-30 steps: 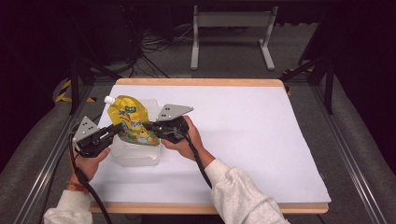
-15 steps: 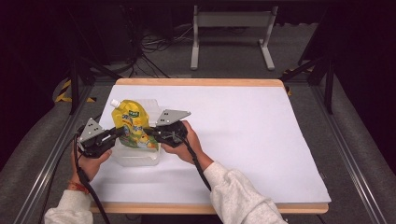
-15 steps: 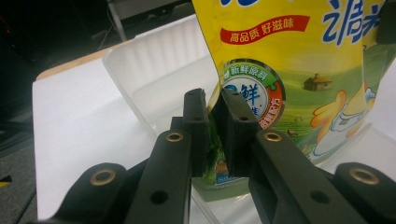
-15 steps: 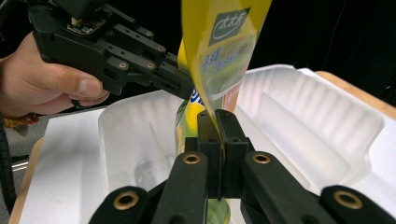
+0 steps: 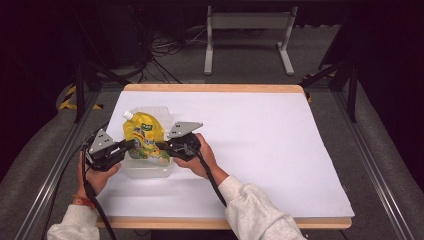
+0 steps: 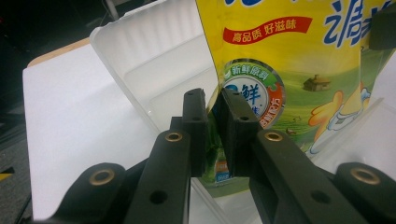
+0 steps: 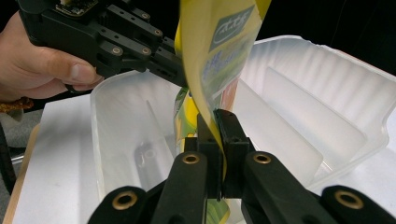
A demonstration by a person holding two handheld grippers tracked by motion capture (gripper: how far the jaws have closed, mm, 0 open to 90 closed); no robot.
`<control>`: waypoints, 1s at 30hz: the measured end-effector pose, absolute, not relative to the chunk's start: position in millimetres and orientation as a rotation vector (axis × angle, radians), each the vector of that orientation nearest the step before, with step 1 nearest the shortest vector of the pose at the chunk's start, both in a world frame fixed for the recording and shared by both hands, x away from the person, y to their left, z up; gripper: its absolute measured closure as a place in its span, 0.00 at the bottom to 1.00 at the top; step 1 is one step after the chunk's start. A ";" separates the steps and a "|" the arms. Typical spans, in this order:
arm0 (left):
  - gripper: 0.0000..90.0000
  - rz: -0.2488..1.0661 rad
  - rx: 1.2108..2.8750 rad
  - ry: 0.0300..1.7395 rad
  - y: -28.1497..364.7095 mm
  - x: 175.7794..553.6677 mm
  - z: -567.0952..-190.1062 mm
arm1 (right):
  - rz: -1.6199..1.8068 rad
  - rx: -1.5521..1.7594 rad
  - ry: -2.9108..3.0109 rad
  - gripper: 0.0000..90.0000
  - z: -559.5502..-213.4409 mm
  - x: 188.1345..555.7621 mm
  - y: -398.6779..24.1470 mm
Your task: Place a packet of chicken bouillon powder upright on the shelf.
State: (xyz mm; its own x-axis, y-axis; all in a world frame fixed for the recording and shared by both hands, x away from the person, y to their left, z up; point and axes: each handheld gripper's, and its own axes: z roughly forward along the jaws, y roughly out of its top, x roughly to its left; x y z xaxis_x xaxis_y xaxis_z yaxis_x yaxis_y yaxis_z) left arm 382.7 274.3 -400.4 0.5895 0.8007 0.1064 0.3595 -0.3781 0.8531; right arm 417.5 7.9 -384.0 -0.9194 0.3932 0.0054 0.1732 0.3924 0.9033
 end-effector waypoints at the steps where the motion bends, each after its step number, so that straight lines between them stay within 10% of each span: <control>1: 0.90 0.662 1.977 0.923 274.4 382.7 -401.0 | 1.541 0.502 2.443 0.99 -384.1 417.3 8.0; 30: 0.87 0.714 1.965 0.933 271.9 376.6 -403.1 | 1.482 0.525 2.445 0.90 -390.6 413.4 11.0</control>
State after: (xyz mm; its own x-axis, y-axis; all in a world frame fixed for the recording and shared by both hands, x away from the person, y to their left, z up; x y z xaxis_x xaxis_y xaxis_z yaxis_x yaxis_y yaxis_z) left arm 376.6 271.9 -403.1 0.5633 0.8149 0.1367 0.3454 -0.3826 0.8569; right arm 413.4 11.0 -390.6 -0.9084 0.4179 -0.0136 0.1813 0.4229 0.8879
